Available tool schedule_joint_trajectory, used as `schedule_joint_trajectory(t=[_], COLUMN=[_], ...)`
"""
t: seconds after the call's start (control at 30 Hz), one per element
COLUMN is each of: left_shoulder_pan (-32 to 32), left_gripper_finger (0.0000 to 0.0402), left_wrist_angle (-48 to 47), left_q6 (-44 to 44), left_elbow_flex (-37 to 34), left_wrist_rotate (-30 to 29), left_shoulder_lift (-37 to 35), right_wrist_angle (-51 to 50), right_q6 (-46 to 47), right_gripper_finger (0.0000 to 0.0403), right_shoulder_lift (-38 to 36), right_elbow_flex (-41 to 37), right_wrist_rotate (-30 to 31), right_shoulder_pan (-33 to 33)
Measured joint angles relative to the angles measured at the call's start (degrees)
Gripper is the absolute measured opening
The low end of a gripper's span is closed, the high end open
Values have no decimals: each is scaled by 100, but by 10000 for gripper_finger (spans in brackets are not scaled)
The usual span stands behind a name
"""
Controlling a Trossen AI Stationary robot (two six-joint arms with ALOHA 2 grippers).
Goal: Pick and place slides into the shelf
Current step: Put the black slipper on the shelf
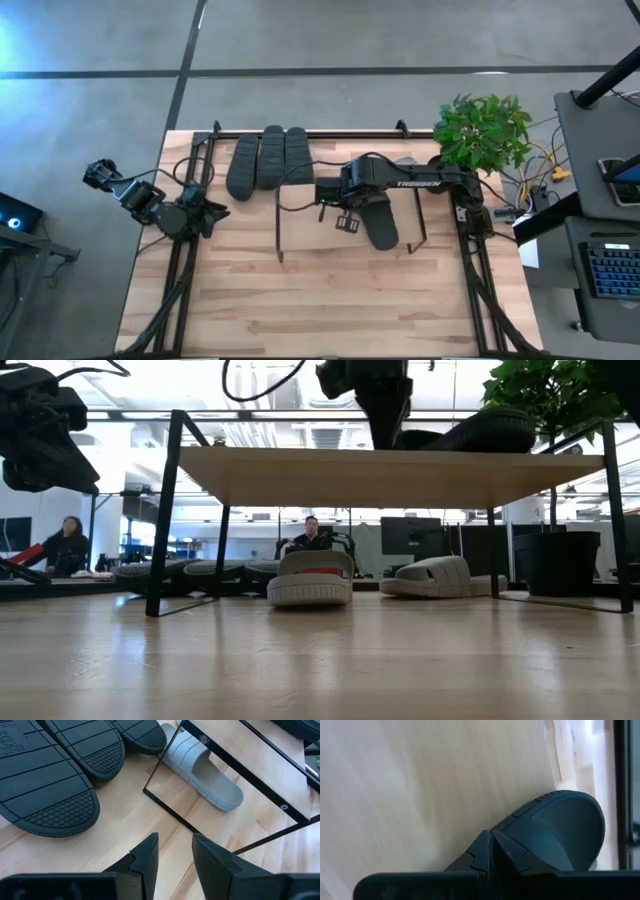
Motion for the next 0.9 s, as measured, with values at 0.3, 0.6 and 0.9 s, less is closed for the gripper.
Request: schedule_joint_trajectory(t=[0.3, 0.6, 0.9], left_shoulder_pan=[1, -1, 1], left_gripper_finger=[105, 105, 105], left_wrist_angle=[0, 0, 2], left_q6=[7, 9, 20], left_elbow_flex=[0, 0, 2], left_wrist_rotate=[2, 4, 4], left_shoulder_lift=[-7, -7, -7], right_wrist_angle=[18, 52, 19], right_q6=[498, 943, 591], right_gripper_finger=[12, 12, 12], right_shoulder_lift=[-69, -264, -620], right_elbow_flex=[-87, -328, -734], right_wrist_rotate=[126, 546, 704], right_shoulder_pan=[-37, -39, -30])
